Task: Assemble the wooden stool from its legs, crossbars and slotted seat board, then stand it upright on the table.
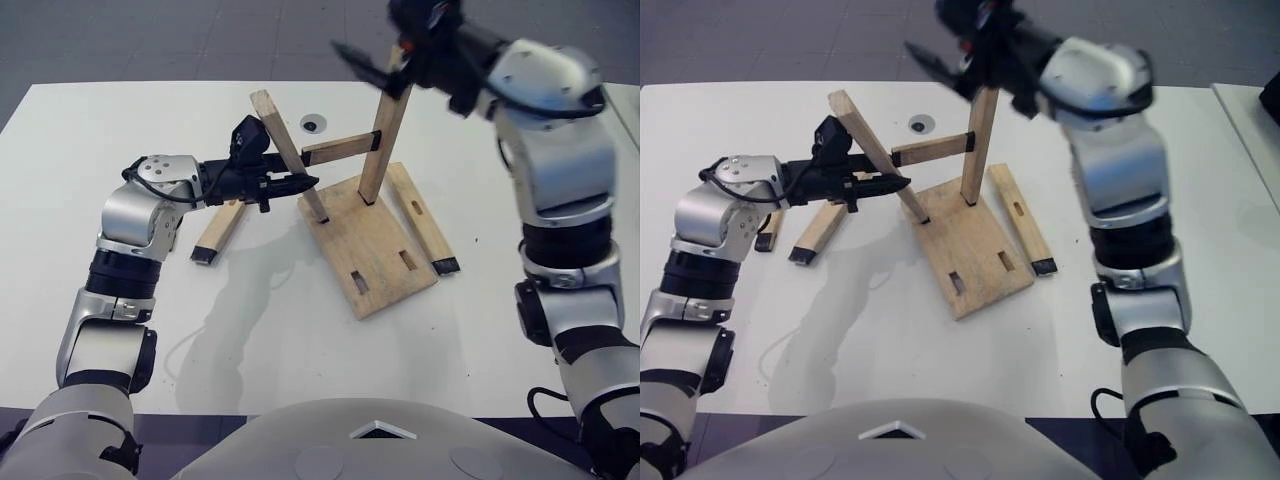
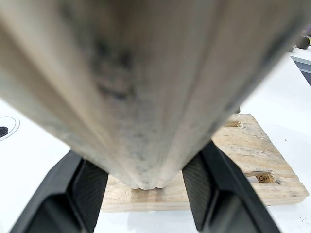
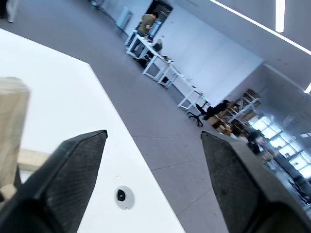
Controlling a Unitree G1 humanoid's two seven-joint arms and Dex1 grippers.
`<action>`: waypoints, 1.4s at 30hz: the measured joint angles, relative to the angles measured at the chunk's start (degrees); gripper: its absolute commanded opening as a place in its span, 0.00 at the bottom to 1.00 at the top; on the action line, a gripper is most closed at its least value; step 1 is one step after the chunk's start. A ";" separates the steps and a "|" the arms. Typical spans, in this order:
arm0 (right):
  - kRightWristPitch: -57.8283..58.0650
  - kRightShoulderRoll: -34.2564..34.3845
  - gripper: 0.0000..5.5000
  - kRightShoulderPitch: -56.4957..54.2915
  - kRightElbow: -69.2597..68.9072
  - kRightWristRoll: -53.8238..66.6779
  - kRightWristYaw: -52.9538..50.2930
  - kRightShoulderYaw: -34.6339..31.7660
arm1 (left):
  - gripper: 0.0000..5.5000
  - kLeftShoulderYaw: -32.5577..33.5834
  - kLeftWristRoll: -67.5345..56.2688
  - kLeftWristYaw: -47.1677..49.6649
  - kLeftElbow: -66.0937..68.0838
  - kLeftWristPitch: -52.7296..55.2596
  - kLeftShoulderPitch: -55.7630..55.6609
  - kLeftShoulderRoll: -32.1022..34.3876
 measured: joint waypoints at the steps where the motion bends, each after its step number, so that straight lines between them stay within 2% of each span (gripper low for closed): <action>1: -1.74 0.54 0.53 0.14 2.37 -0.71 0.50 1.38 | 0.37 -0.02 0.00 -0.05 0.10 -0.05 -0.02 0.00; 4: -8.73 0.69 0.42 1.67 12.68 -5.02 4.48 8.57 | 0.37 -0.29 0.00 -0.07 0.57 -0.09 -0.45 -0.06; 8: -14.34 -0.76 0.29 2.29 15.30 -6.34 6.44 9.31 | 0.37 -1.69 0.43 0.14 0.95 -0.12 -1.64 -0.09; 17: -16.04 -1.33 0.00 4.31 14.87 -7.13 6.45 8.77 | 0.37 -5.41 1.61 1.34 2.32 1.72 -6.28 -0.09; 26: -11.83 2.87 0.00 6.72 12.88 -6.64 2.29 5.89 | 0.37 -4.74 1.08 1.56 4.41 0.90 -5.07 -0.34; 31: -16.22 3.98 0.00 4.37 9.38 -7.82 -3.08 1.88 | 0.37 -4.28 -0.58 1.32 4.82 1.16 -4.77 -0.27; 35: -17.84 1.86 0.00 2.72 7.63 -9.84 0.26 3.35 | 0.37 -3.60 -1.54 1.27 5.34 2.37 -4.85 -0.35; 39: -14.81 0.33 0.00 6.82 10.29 -9.97 6.52 6.58 | 0.37 -3.30 -2.36 1.15 6.88 4.00 -5.90 -0.61; 42: -14.89 0.25 0.00 7.22 11.43 -9.06 7.08 6.43 | 0.37 -3.19 -2.86 1.20 7.04 5.49 -6.26 -0.68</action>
